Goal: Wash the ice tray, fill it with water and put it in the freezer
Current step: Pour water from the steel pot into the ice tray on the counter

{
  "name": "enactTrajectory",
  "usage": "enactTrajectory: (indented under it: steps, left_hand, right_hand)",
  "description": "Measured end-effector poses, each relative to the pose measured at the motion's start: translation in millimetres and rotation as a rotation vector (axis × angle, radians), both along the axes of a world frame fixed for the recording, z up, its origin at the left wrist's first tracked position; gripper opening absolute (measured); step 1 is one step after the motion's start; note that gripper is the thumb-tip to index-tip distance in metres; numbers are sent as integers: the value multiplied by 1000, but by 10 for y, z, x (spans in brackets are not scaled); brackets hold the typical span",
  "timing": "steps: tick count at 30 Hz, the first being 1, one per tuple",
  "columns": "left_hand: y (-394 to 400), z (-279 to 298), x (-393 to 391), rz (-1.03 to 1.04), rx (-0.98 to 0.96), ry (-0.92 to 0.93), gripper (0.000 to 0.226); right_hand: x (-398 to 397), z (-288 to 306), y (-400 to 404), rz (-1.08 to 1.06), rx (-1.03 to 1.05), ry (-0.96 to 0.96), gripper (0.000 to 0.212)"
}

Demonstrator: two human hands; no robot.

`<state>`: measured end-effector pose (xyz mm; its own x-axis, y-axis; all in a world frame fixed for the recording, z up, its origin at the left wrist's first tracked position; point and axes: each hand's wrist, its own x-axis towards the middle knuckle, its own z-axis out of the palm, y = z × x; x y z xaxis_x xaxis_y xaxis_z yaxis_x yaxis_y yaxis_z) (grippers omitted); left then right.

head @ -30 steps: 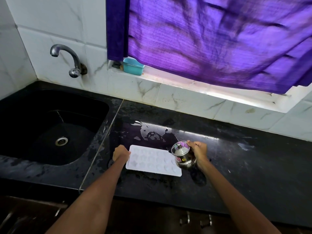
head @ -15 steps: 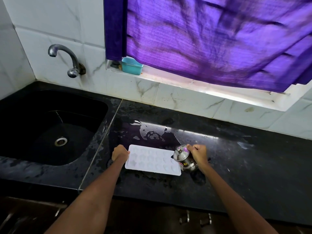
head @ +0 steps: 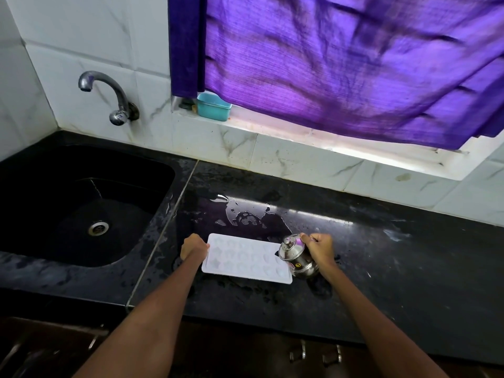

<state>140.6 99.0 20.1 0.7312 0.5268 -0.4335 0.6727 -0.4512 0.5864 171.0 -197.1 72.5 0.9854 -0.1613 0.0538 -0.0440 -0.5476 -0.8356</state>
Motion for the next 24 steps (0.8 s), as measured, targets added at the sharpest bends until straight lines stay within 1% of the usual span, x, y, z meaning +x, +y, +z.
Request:
enactTrajectory:
  steps: [14,20,24]
  left_hand:
    - [7,-27,9,-7,3,-1,35]
    - [-2,-22,22,-2,7,6,35]
    - [1,-19,28,-4,14,8,35]
  right_hand:
    - [17,-9,-49,-6,9,-34,51]
    - [28,-31,-69,4,-15,-44,51]
    - [44,-60,-77,-7,-9,-35,45]
